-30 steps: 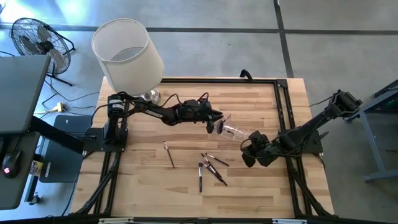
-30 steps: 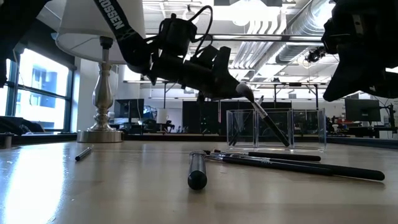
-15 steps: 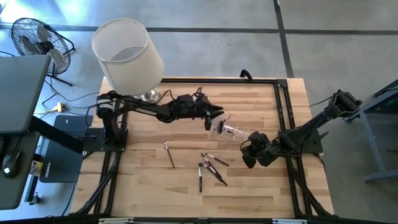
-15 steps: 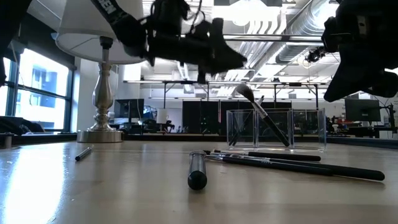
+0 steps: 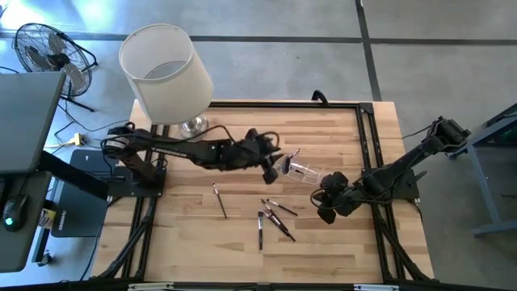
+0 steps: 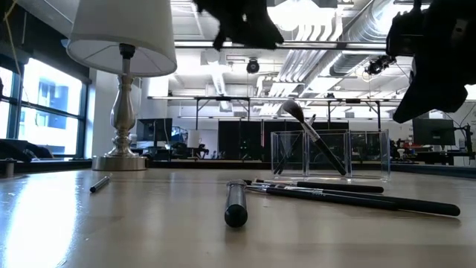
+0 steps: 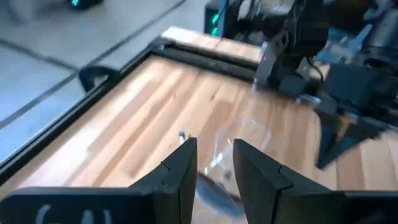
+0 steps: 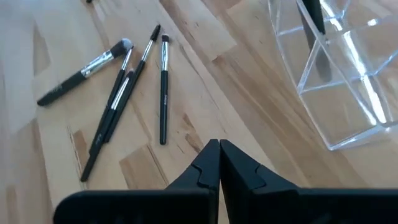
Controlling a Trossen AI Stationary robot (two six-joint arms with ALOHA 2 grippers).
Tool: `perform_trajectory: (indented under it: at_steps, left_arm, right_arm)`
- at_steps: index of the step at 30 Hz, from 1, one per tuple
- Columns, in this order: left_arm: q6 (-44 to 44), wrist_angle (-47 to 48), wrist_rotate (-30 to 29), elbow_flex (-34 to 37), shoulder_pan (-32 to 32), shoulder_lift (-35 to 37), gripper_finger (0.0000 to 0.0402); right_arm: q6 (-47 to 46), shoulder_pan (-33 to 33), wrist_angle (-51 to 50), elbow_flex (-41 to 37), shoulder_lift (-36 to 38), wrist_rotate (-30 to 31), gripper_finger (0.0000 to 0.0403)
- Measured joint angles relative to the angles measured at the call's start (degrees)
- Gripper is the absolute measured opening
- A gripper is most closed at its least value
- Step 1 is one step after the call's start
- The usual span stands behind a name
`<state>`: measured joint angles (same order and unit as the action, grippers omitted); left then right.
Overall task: Put items in baskets/containers
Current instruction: Put the black eyeshadow brush into the transparent organizer
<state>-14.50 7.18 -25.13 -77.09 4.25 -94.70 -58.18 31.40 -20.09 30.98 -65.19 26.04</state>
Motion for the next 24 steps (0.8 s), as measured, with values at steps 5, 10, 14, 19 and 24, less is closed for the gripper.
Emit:
perform_trajectory:
  at_steps: [5,10,14,19,24]
  left_arm:
    - [-12.5,18.0,-2.5,-8.2,4.8,-1.5,0.0101]
    - [-33.4,30.8,-0.8,-10.5,8.6,-1.1,0.0101]
    - [-45.0,41.2,4.7,-10.2,11.3,-1.6,0.0101]
    - [-49.4,45.8,10.1,-7.5,12.6,-2.1,0.0101]
    - [-45.1,44.9,15.5,-2.8,12.3,-2.2,0.0101]
  right_arm:
    - [3.9,0.0,0.9,0.0,0.0,0.4,0.0006]
    - [8.3,0.0,2.3,0.0,0.0,3.2,0.0006]
    - [11.2,0.0,5.1,0.0,0.0,3.8,0.0006]
    - [12.2,-0.8,9.7,0.1,0.0,-0.7,0.0001]
    - [9.1,-1.4,8.1,3.2,-1.4,-3.9,0.0001]
